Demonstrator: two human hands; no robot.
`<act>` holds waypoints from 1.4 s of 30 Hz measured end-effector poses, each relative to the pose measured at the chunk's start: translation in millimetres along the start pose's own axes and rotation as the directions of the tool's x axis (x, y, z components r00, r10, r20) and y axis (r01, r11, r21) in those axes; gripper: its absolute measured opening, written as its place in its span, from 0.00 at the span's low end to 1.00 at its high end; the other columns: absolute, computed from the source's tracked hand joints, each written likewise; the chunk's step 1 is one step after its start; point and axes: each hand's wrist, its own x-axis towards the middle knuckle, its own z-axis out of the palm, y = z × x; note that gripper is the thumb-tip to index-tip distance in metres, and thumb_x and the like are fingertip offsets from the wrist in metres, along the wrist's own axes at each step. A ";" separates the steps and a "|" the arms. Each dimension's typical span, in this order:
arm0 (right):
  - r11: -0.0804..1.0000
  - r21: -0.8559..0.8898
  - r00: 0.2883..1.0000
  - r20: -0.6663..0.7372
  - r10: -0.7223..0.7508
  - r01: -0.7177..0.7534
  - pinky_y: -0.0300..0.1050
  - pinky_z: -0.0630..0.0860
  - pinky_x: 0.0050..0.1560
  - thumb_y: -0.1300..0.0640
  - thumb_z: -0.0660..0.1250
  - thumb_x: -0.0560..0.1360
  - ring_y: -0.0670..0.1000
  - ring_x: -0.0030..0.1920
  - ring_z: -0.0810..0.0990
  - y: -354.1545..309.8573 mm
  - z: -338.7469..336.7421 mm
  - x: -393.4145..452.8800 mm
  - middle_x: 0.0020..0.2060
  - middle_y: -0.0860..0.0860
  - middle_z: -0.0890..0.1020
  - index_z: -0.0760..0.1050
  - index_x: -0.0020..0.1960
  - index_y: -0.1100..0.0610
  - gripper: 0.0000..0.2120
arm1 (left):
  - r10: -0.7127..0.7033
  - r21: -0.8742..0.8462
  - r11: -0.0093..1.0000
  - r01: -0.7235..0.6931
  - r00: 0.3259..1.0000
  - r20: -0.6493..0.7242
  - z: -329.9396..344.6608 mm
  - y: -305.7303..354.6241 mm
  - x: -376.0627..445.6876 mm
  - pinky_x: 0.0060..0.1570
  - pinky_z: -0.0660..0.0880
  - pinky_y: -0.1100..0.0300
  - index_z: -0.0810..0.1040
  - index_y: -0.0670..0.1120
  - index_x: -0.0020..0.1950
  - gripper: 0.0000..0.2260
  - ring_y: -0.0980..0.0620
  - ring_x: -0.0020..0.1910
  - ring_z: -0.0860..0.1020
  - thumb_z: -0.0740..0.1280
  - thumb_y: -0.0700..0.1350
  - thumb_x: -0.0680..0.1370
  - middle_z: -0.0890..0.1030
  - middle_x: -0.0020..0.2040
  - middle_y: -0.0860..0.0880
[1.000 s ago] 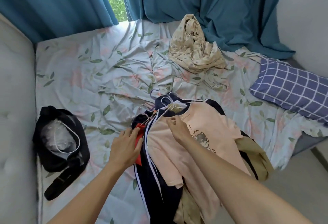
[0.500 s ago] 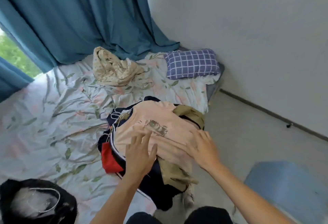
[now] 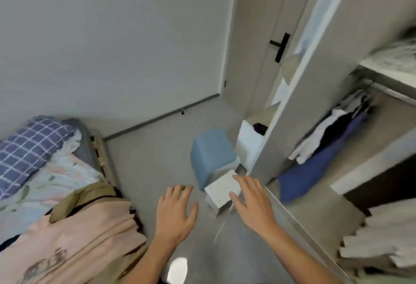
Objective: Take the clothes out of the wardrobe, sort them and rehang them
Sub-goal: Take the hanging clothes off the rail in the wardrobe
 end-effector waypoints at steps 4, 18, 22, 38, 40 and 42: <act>0.979 0.010 0.968 -0.143 0.204 -0.205 0.56 0.74 0.64 0.36 0.55 0.81 0.53 0.67 0.74 105.5 -61.8 -39.8 0.67 0.45 0.76 0.70 0.75 0.46 0.26 | 0.228 -0.051 0.973 -0.226 0.973 0.043 50.9 117.8 43.7 0.46 0.74 0.51 0.79 0.50 0.66 0.19 0.45 0.54 0.78 0.62 0.57 0.79 0.79 0.56 0.52; 0.788 0.015 0.739 -0.339 0.583 -0.615 0.51 0.73 0.62 0.40 0.60 0.81 0.52 0.66 0.73 379.9 -205.2 -101.5 0.64 0.46 0.76 0.70 0.74 0.47 0.24 | 0.548 -0.145 0.837 -0.528 0.807 0.222 192.1 422.6 144.7 0.47 0.72 0.54 0.75 0.51 0.72 0.23 0.48 0.55 0.76 0.59 0.59 0.81 0.78 0.59 0.52; 0.710 0.035 0.645 -0.390 0.657 -0.703 0.51 0.73 0.64 0.41 0.62 0.82 0.53 0.67 0.72 419.4 -220.6 -93.8 0.66 0.48 0.75 0.70 0.75 0.49 0.24 | 0.602 -0.193 0.798 -0.570 0.760 0.246 220.8 457.6 191.3 0.48 0.76 0.51 0.72 0.50 0.76 0.26 0.46 0.56 0.76 0.57 0.60 0.80 0.77 0.61 0.50; 0.162 0.192 0.050 -0.485 0.873 -0.968 0.65 0.71 0.68 0.56 0.71 0.73 0.70 0.69 0.70 547.4 -290.3 -114.1 0.73 0.63 0.69 0.63 0.79 0.59 0.37 | 0.418 -0.337 0.886 -0.318 0.863 0.284 296.7 561.4 383.0 0.63 0.74 0.34 0.61 0.38 0.80 0.31 0.29 0.69 0.69 0.70 0.45 0.81 0.67 0.72 0.33; 0.155 0.234 0.039 -0.435 0.899 -0.960 0.63 0.77 0.61 0.56 0.69 0.76 0.68 0.67 0.73 557.7 -291.0 -118.9 0.71 0.63 0.71 0.62 0.79 0.59 0.34 | 0.387 -0.319 0.904 -0.286 0.863 0.323 300.6 562.4 392.2 0.62 0.75 0.36 0.63 0.38 0.77 0.27 0.30 0.69 0.72 0.69 0.46 0.82 0.71 0.71 0.34; 0.169 0.268 0.044 -0.416 0.908 -0.949 0.61 0.81 0.54 0.56 0.68 0.79 0.67 0.62 0.78 565.5 -291.3 -122.1 0.65 0.62 0.77 0.63 0.76 0.59 0.29 | 0.376 -0.289 0.913 -0.287 0.867 0.327 303.9 563.7 398.8 0.58 0.77 0.37 0.68 0.37 0.72 0.21 0.31 0.65 0.75 0.68 0.45 0.82 0.75 0.68 0.35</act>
